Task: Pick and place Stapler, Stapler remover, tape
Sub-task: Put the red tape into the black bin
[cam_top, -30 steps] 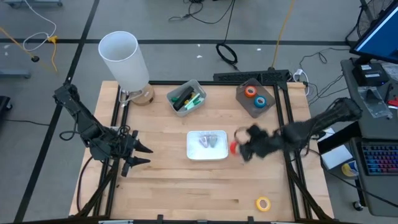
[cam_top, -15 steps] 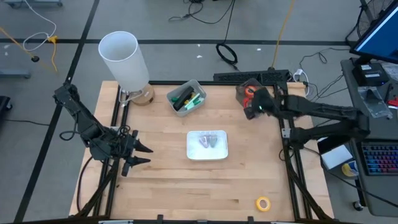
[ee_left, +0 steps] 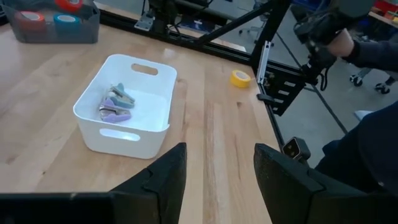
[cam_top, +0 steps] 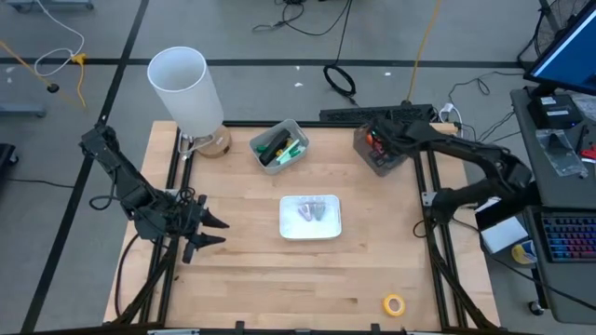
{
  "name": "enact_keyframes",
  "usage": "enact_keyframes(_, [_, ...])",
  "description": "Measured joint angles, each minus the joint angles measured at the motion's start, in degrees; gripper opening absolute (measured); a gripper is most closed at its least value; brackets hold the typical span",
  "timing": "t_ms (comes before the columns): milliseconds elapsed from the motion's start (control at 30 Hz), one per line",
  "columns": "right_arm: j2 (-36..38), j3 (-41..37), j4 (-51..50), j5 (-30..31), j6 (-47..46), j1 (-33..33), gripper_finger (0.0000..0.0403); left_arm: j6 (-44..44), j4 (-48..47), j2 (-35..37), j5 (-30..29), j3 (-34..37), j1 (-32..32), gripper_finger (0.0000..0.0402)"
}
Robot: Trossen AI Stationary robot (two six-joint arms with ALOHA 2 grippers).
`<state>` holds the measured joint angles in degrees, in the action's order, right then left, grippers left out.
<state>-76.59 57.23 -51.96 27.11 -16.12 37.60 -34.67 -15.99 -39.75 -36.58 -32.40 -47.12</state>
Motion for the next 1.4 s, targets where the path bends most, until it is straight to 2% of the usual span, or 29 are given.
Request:
enact_keyframes(267, [-3.9,0.0,0.2,-0.4,7.7,3.2,0.0040,-0.1,0.0,0.0,0.0,0.0,2.3,0.0186])
enact_keyframes(433, [-4.0,0.0,1.1,-4.7,11.9,3.3,0.0034,0.1,0.0,0.0,0.0,0.0,3.9,0.0186])
enact_keyframes(700, [-4.1,0.0,1.1,-4.9,16.3,3.3,0.0040,0.1,0.0,0.0,0.0,0.0,5.7,0.0186])
enact_keyframes(1167, [-9.3,0.0,1.9,-5.1,20.6,2.4,0.0044,0.1,0.0,0.0,0.2,0.0,6.3,0.0186])
enact_keyframes(1400, [-9.2,0.0,4.1,-12.4,23.3,2.4,0.0051,0.0,0.0,0.0,0.3,0.0,6.3,0.0186])
